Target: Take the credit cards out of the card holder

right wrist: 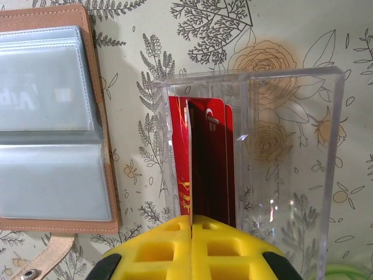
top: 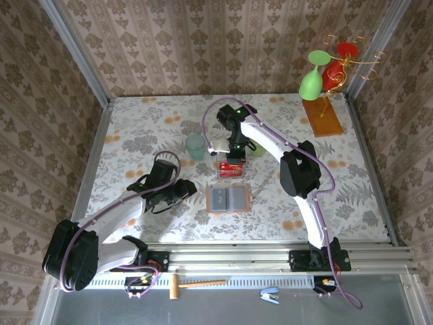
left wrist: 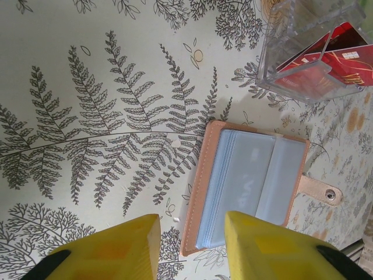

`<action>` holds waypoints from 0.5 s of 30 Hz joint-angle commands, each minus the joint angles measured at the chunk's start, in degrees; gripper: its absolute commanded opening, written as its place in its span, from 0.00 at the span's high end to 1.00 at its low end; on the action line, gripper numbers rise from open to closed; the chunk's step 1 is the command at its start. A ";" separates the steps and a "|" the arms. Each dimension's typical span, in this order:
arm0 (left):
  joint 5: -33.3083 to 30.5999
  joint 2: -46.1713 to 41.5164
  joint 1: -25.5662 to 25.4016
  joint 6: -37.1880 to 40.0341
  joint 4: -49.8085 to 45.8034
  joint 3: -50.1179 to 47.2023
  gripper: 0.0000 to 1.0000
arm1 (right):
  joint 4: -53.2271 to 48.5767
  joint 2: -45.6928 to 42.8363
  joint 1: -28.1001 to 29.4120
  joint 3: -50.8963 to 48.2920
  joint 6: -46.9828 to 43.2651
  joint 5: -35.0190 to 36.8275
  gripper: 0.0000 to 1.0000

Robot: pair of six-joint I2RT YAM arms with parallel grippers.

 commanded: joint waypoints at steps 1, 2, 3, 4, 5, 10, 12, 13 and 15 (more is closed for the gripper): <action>0.82 0.07 0.29 -0.41 -0.06 0.97 0.65 | -0.91 1.23 0.17 -0.93 0.61 -0.75 0.94; 0.87 0.08 0.29 -0.38 -0.02 1.03 0.65 | -0.97 1.16 0.11 -0.92 0.73 -0.59 0.91; 0.91 0.10 0.29 -0.38 -0.06 1.05 0.65 | -1.08 1.06 0.21 -0.88 0.82 -0.48 0.89; 0.91 0.21 0.29 -0.43 -0.05 1.20 0.65 | -1.05 0.71 0.27 -0.88 0.98 -0.48 0.87; 0.99 0.16 0.29 -0.43 -0.04 1.23 0.65 | -1.05 0.25 0.29 -0.89 1.13 -0.41 0.84; 1.34 0.73 0.20 -0.39 0.38 1.66 0.65 | 0.12 -2.68 0.46 -2.15 2.52 1.49 0.79; 1.52 1.13 0.20 -0.37 0.47 1.97 0.65 | 1.10 -4.47 0.55 -3.72 3.16 2.11 0.79; 1.60 1.36 0.12 -0.28 0.60 2.10 0.65 | 1.72 -5.45 0.64 -4.72 3.48 2.28 0.79; 1.70 2.02 -0.05 -0.20 0.88 2.50 0.65 | 3.80 -7.75 0.82 -7.33 4.48 2.33 0.79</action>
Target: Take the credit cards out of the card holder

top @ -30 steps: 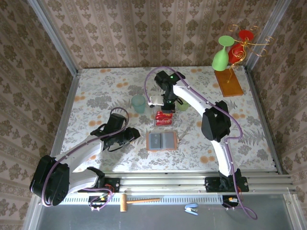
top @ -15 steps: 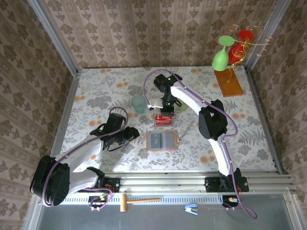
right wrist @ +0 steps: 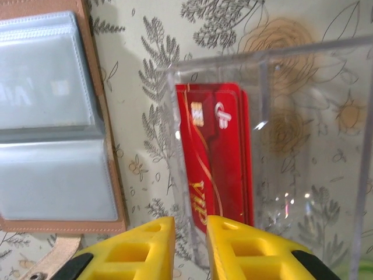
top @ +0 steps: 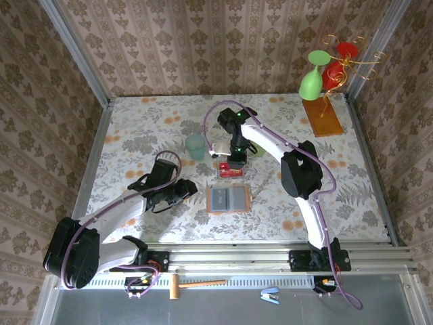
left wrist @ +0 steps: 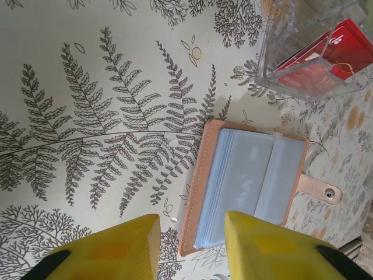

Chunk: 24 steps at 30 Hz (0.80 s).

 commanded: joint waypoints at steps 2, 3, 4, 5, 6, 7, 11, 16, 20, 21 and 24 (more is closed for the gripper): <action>1.15 1.60 -0.31 -0.12 1.17 2.39 0.65 | 4.32 -7.64 0.77 -4.98 3.26 0.82 0.78; 1.22 2.08 -0.49 -0.11 1.42 2.72 0.65 | 6.16 -8.88 0.84 -6.61 4.27 0.44 0.79; 1.25 2.56 -0.66 -0.11 1.67 2.91 0.65 | 7.75 -9.81 0.86 -8.12 5.37 -0.06 0.78; 1.26 3.15 -0.91 -0.11 2.01 3.16 0.65 | 9.32 -10.94 0.97 -9.54 6.80 -0.43 0.78; 1.34 3.79 -1.10 -0.11 2.43 3.42 0.65 | 10.64 -11.80 1.21 -10.75 8.15 -1.06 0.78; 1.44 4.40 -1.33 -0.11 2.72 3.72 0.65 | 11.70 -12.72 1.38 -11.81 9.68 -1.57 0.78; 1.78 7.39 -2.32 -0.11 4.06 5.02 0.66 | 16.78 -15.89 2.33 -16.15 17.70 -2.98 0.78; 2.23 10.57 -3.74 -0.53 6.03 6.15 0.66 | 21.80 -18.89 4.23 -21.51 28.37 -4.35 0.77; 2.48 12.42 -4.54 -0.66 6.94 6.78 0.66 | 27.62 -21.55 5.51 -26.87 39.77 -4.86 0.76; 2.57 12.81 -4.69 -0.79 7.27 6.81 0.67 | 29.15 -22.17 5.75 -28.44 43.32 -5.00 0.76; 2.88 14.00 -5.06 -0.96 8.24 6.71 0.68 | 33.51 -24.04 6.11 -32.95 51.92 -6.37 0.75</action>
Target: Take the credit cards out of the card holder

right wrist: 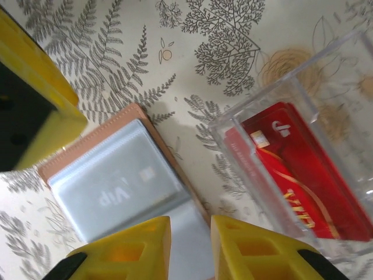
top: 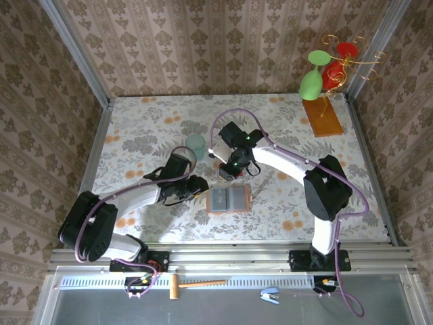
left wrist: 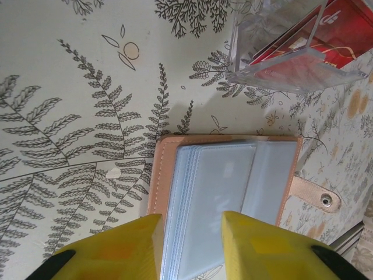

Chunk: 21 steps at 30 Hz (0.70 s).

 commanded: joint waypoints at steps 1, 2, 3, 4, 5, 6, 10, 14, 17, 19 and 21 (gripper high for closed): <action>1.14 1.40 -0.67 -0.86 1.77 1.37 0.69 | 7.28 -3.72 0.26 -4.39 14.90 -2.58 0.75; 1.34 1.87 -0.84 -0.89 2.05 1.37 0.70 | 8.29 -4.35 0.26 -5.67 18.27 -1.94 0.75; 1.30 2.33 -1.14 -0.96 2.25 1.37 0.70 | 8.59 -4.58 0.17 -6.51 21.80 -1.05 0.74; 1.43 2.63 -1.39 -1.09 2.52 1.37 0.70 | 8.42 -4.61 0.14 -6.96 23.94 -1.31 0.75; 1.53 2.99 -1.67 -1.23 2.77 1.29 0.71 | 8.63 -4.84 0.17 -7.73 25.97 -1.96 0.75; 1.62 3.37 -1.92 -1.39 3.04 1.28 0.71 | 9.51 -5.29 0.25 -9.03 28.25 -2.51 0.75; 1.70 4.33 -2.77 -1.56 3.37 0.95 0.72 | 15.89 -7.96 0.26 -15.35 36.92 -4.79 0.80; 1.45 4.51 -3.27 -2.20 3.98 -0.11 0.76 | 18.00 -9.88 0.26 -18.98 43.89 -5.80 0.84; 0.88 4.09 -3.49 -2.54 4.04 -1.06 0.79 | 18.84 -10.06 0.34 -20.30 46.41 -7.85 0.85; 0.76 3.93 -3.56 -2.70 4.03 -1.59 0.80 | 21.19 -10.65 0.34 -22.38 48.14 -8.72 0.85; 0.75 3.96 -3.61 -2.72 3.98 -1.96 0.81 | 22.37 -10.75 0.34 -23.52 49.44 -9.13 0.86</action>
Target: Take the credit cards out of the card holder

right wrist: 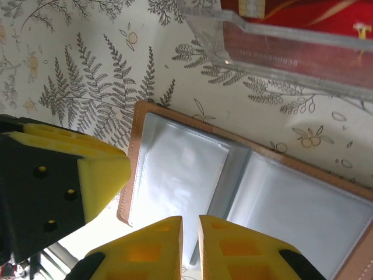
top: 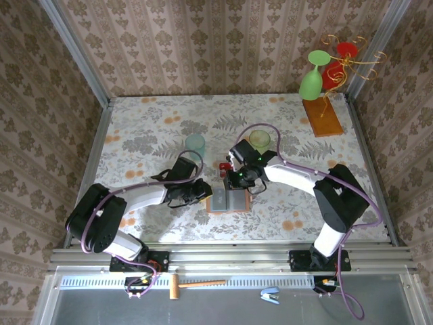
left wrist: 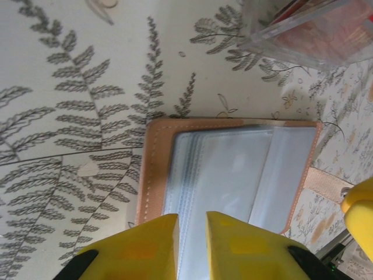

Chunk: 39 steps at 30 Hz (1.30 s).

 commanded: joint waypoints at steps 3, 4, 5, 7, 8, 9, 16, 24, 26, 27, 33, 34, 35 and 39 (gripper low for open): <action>-0.41 -0.34 -0.77 -1.02 0.33 -1.64 0.83 | 3.89 -0.65 0.10 -2.06 7.02 -3.35 0.87; -0.56 -0.29 -0.75 -1.01 0.46 -1.81 0.84 | 4.42 -0.25 0.10 -2.26 7.89 -3.85 0.87; -0.67 -0.39 -0.78 -0.98 0.44 -1.97 0.84 | 5.41 0.15 0.10 -2.51 8.63 -4.60 0.87; -0.77 -0.33 -0.87 -0.95 0.33 -2.17 0.85 | 7.45 0.96 0.10 -3.07 10.37 -6.15 0.87; -0.77 -0.25 -0.80 -0.82 0.28 -2.17 0.85 | 7.89 1.46 0.05 -3.12 11.26 -6.34 0.87; -0.70 -0.11 -0.86 -0.74 0.32 -2.17 0.85 | 8.32 1.83 0.10 -3.15 12.01 -6.67 0.87; -0.68 0.13 -0.87 -0.65 0.27 -2.79 0.86 | 10.73 3.37 0.11 -3.92 14.78 -7.91 0.84; -0.41 0.73 -0.85 -0.73 0.68 -3.38 0.87 | 11.83 5.11 0.28 -4.58 16.44 -9.66 0.82; -0.41 0.61 -0.85 -0.73 0.79 -3.49 0.87 | 11.57 5.47 0.37 -4.63 16.57 -9.58 0.82; -0.41 0.66 -0.83 -0.78 0.81 -3.60 0.87 | 11.56 5.49 0.41 -4.74 16.59 -9.60 0.81; -0.36 0.83 -0.72 -0.70 0.85 -3.70 0.87 | 11.07 5.42 0.76 -5.01 16.84 -9.58 0.79; -0.33 0.82 -0.78 -0.65 0.90 -3.73 0.87 | 11.02 5.42 0.76 -5.01 16.83 -9.65 0.79; -0.33 0.81 -0.73 -0.69 0.83 -3.67 0.87 | 10.81 5.45 0.86 -5.01 16.84 -9.77 0.78; -0.41 0.79 -0.78 -0.73 0.96 -3.67 0.87 | 10.33 5.82 1.16 -4.85 16.78 -9.77 0.78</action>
